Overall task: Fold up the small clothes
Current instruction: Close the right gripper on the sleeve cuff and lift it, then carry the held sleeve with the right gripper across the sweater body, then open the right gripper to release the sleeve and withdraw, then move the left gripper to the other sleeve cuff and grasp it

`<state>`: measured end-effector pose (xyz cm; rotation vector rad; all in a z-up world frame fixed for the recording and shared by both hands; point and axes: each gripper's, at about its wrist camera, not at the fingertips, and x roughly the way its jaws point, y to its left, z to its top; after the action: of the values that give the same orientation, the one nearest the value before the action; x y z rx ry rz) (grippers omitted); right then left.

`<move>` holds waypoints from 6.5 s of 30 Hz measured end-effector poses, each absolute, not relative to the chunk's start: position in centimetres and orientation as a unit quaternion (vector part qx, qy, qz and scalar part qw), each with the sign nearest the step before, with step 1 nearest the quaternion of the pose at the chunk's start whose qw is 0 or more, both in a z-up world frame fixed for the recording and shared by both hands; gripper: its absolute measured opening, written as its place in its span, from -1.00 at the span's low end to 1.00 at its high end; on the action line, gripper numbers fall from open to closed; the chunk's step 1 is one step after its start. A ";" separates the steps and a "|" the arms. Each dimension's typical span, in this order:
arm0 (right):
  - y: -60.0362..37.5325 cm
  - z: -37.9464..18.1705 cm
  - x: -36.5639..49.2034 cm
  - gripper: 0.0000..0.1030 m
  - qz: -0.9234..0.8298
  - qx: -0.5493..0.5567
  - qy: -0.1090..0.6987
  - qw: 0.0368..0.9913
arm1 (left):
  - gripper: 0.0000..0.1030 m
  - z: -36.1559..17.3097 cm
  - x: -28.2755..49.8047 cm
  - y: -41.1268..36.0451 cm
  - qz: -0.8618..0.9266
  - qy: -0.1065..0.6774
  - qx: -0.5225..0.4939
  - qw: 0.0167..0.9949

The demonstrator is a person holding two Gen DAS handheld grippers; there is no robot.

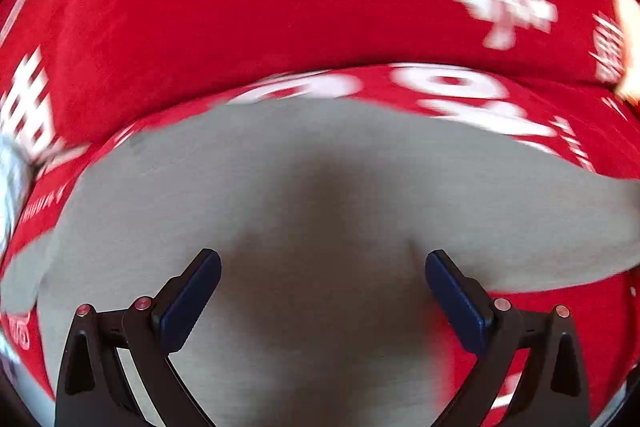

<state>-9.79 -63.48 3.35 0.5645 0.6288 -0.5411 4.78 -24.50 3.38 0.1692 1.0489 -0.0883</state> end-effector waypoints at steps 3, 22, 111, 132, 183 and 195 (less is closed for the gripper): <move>-62.8 3.9 -9.4 -0.87 -0.236 0.290 0.288 0.882 | 0.99 2.9 5.4 -17.8 -0.003 0.515 0.034 0.856; -53.3 7.9 -6.1 -0.87 -0.187 0.312 0.323 0.874 | 0.99 0.3 3.5 3.0 0.014 0.500 -0.041 0.865; -4.7 -0.4 11.7 -0.87 0.023 0.101 0.465 0.879 | 0.99 1.3 2.9 12.2 0.008 0.488 -0.144 0.861; 0.8 1.7 9.8 0.28 0.077 -0.014 0.424 0.902 | 0.99 1.9 2.6 18.8 0.055 0.456 -0.247 0.853; -4.5 0.2 3.7 0.84 0.068 -0.062 0.438 0.894 | 0.99 0.6 0.7 40.8 0.385 0.458 -0.274 0.753; -4.5 0.1 3.7 0.84 0.069 -0.061 0.439 0.894 | 0.99 0.7 1.6 44.7 0.381 0.445 -0.293 0.756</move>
<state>3.66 -4.46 0.12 -0.1260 0.9103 0.1429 1.63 44.65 0.74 -0.6381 0.9702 0.8307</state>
